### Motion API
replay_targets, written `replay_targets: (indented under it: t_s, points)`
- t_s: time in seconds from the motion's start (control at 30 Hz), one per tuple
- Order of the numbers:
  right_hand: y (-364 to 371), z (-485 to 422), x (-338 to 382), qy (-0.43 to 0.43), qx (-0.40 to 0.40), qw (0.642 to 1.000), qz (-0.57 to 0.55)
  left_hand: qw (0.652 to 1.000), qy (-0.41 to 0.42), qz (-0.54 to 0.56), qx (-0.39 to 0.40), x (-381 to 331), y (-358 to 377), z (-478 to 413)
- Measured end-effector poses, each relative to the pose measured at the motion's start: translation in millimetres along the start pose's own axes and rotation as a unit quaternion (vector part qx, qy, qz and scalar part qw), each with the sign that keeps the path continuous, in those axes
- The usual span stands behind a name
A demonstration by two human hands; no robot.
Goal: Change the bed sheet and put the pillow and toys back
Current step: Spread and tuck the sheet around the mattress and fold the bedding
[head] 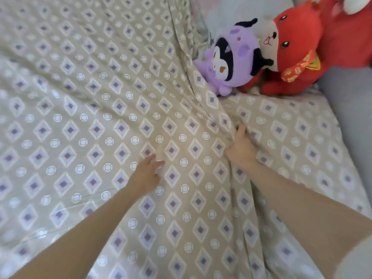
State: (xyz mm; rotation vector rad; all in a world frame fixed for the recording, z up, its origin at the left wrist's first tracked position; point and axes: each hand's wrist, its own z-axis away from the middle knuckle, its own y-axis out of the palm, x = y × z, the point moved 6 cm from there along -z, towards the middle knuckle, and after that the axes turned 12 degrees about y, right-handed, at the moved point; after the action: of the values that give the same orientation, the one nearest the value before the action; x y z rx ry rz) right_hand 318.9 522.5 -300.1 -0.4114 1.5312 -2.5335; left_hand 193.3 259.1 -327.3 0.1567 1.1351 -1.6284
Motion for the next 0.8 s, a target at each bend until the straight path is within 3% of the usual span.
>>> replay_targets:
  t_s: [0.13,0.27,0.8]
  points:
    - [10.1,44.6,-29.3,-0.010,0.038,0.998,0.050,1.000,-0.004,0.015,-0.021,0.6,20.0,20.5]
    - [25.5,85.0,-70.6,0.012,0.014,0.997,0.075,1.000,0.005,0.016,-0.011,-2.3,45.6,41.6]
    - [54.8,208.6,-230.8,0.171,0.016,0.985,0.023,0.993,0.087,0.030,0.079,-51.4,130.2,124.7]
